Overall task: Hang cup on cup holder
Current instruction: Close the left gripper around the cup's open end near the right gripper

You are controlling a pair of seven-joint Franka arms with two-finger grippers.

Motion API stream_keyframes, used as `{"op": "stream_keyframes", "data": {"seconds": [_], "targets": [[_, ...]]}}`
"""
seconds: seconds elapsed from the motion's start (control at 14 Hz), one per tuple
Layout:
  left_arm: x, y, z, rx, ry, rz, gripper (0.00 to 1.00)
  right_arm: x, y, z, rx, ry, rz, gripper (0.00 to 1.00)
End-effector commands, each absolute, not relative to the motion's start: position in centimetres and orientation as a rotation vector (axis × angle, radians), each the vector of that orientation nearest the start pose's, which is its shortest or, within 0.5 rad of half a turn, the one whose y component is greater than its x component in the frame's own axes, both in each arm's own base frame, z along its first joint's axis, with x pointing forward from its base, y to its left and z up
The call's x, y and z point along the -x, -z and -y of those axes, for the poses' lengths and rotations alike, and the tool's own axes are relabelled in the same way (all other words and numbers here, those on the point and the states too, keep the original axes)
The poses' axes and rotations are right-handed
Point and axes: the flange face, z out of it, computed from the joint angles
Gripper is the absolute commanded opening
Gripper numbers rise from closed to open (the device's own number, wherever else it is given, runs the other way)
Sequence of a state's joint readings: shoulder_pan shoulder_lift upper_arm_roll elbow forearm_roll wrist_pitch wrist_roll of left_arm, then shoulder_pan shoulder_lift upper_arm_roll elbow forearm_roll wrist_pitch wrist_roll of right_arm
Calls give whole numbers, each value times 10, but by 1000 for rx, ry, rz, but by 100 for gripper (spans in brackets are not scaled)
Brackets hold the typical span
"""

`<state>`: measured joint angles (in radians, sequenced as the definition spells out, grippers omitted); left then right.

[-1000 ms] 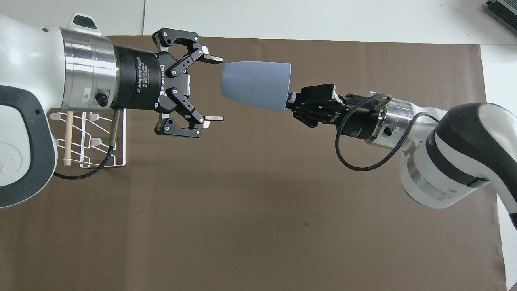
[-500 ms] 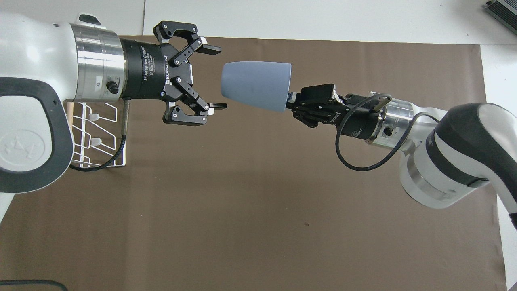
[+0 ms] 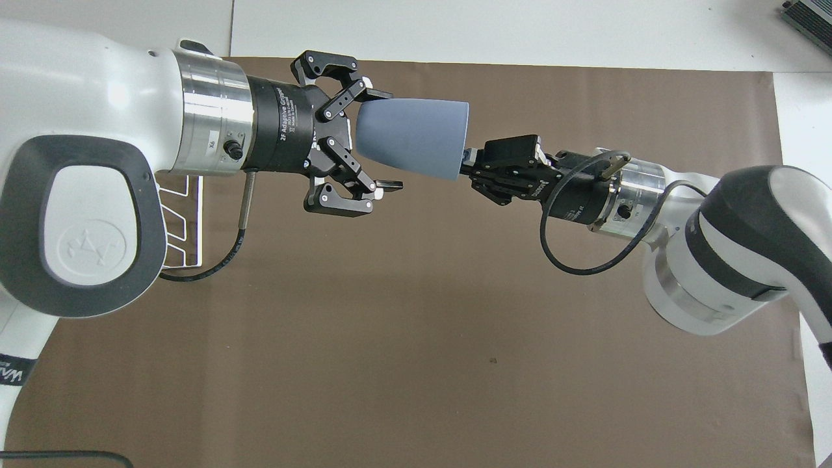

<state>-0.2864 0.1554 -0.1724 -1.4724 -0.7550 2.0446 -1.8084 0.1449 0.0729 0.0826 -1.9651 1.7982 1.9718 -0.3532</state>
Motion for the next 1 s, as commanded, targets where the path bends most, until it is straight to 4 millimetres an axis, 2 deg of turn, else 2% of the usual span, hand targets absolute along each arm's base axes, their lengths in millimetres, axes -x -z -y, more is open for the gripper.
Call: {"op": "stream_keyframes", "data": {"seconds": [0.0, 0.14, 0.21, 0.29, 0.36, 0.43, 0.5, 0.93], "targets": [[-569, -651, 311, -1672, 638, -1696, 100, -564, -503, -194, 1510, 77, -319, 0], [-570, -652, 310, -1665, 633, -1699, 100, -564, -504, -194, 1509, 78, -318, 0], [-569, -653, 310, -1663, 633, -1699, 90, -564, -504, -194, 1509, 78, -318, 0], [-569, -655, 310, -1648, 626, -1702, 67, -564, -504, -194, 1509, 78, -318, 0], [-571, -656, 309, -1633, 616, -1703, 36, -564, -504, -194, 1509, 78, -318, 0], [-570, -658, 310, -1628, 610, -1700, 14, -564, -504, -194, 1509, 78, -318, 0], [-571, -658, 309, -1629, 607, -1699, 0, -564, -504, -194, 1509, 78, -318, 0], [-571, -661, 305, -1631, 596, -1689, 0, -564, -503, -194, 1510, 77, -319, 0]]}}
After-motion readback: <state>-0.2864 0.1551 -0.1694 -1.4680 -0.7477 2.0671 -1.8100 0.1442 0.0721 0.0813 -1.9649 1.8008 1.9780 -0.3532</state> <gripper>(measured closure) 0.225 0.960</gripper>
